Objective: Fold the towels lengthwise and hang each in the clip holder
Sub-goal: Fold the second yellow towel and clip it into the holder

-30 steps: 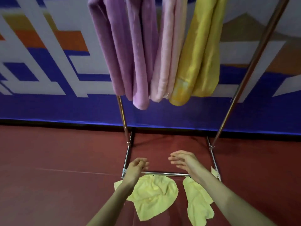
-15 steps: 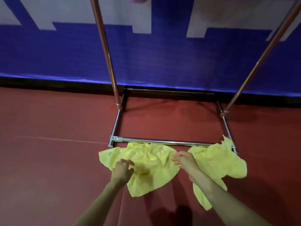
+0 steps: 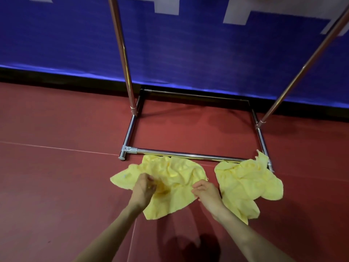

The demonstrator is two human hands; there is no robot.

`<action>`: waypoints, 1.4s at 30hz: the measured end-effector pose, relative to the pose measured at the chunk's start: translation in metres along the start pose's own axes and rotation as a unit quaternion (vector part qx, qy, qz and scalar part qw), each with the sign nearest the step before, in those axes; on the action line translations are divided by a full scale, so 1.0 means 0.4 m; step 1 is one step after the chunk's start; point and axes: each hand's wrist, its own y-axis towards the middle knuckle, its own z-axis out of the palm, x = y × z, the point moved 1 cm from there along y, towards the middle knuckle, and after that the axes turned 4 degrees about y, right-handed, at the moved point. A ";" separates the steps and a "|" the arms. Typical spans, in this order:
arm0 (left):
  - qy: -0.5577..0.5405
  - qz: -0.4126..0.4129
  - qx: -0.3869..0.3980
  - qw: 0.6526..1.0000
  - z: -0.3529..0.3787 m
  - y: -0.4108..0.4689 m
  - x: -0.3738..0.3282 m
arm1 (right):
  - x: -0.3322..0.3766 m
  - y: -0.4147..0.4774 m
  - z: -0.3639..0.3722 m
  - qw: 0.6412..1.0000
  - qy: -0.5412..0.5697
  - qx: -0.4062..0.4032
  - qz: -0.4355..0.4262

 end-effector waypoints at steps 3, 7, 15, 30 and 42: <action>-0.124 0.032 0.033 0.991 -0.038 -0.022 -0.107 | 0.038 -0.006 0.010 0.999 -0.024 0.018 -0.041; -0.280 0.073 0.108 0.951 -0.093 -0.057 -0.230 | 0.088 -0.008 0.040 0.990 -0.033 0.079 -0.110; -0.413 0.123 0.140 0.891 -0.179 -0.118 -0.390 | 0.072 -0.001 0.053 0.996 -0.002 0.021 -0.082; -0.379 0.171 0.168 0.894 -0.394 -0.273 -0.653 | 0.318 -0.218 -0.136 0.993 0.062 -0.016 -0.104; -0.211 0.208 0.126 0.947 -0.836 -0.524 -1.147 | 0.878 -0.646 -0.476 0.988 0.051 -0.025 -0.145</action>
